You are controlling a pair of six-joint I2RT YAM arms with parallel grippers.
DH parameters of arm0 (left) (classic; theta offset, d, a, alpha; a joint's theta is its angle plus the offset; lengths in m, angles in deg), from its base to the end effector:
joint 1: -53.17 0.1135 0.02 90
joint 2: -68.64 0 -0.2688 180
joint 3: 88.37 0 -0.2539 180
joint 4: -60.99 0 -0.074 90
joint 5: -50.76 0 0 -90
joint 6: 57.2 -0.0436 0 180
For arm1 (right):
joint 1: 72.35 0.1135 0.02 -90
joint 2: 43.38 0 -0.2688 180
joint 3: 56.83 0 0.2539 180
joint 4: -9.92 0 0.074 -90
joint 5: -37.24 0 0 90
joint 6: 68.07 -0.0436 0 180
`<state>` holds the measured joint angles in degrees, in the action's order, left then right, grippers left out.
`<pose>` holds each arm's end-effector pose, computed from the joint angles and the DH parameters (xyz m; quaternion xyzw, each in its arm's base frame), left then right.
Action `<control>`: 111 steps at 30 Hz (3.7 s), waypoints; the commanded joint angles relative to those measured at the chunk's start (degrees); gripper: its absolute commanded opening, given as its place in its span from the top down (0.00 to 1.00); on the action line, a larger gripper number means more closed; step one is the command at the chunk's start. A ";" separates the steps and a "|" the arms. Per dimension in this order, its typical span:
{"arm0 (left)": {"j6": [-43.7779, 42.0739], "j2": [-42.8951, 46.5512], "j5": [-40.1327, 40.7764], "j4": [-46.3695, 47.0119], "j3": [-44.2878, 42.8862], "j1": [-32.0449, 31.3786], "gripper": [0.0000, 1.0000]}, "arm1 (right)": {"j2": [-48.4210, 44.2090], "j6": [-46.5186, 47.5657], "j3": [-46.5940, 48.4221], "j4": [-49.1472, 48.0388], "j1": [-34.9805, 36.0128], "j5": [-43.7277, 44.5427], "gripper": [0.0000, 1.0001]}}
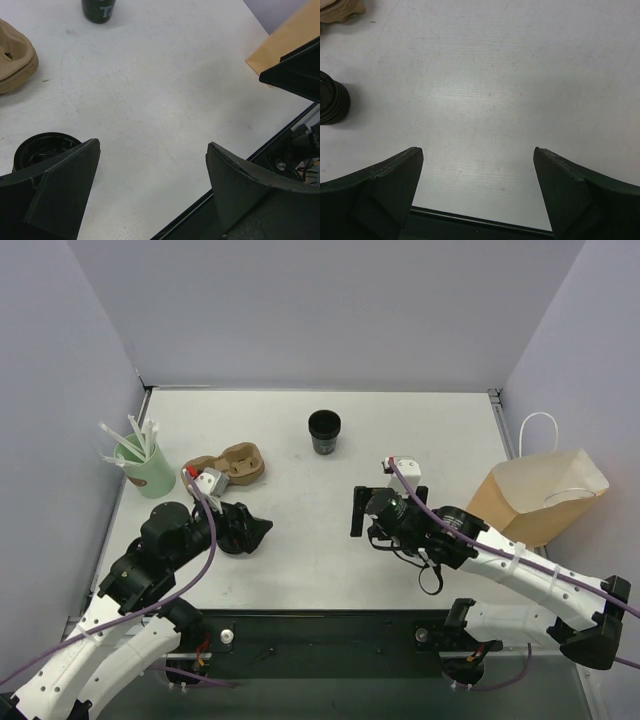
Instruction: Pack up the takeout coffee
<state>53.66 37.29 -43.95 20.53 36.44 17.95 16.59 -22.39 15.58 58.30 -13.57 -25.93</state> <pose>0.1084 -0.0809 0.3224 0.1245 0.7919 -0.3097 0.5114 0.1334 0.1821 0.3346 -0.0044 0.8728 0.2177 0.4367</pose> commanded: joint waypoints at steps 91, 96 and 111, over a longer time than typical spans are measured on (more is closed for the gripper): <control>0.67 -2.92 0.40 0.15 -2.08 -1.96 0.03 | 58.16 0.80 45.14 -28.22 -33.30 -23.40 1.00; 0.67 -3.01 0.32 0.16 -2.08 -1.96 0.03 | 58.42 3.44 47.17 -25.76 -33.30 -22.26 0.79; 0.58 -3.71 0.23 0.24 -2.08 -1.96 0.03 | 62.46 9.68 54.55 -18.81 -32.33 -19.53 0.72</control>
<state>53.81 33.68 -42.96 19.27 36.44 16.13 78.77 -14.59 67.21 36.64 -46.38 -47.13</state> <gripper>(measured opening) 0.972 0.277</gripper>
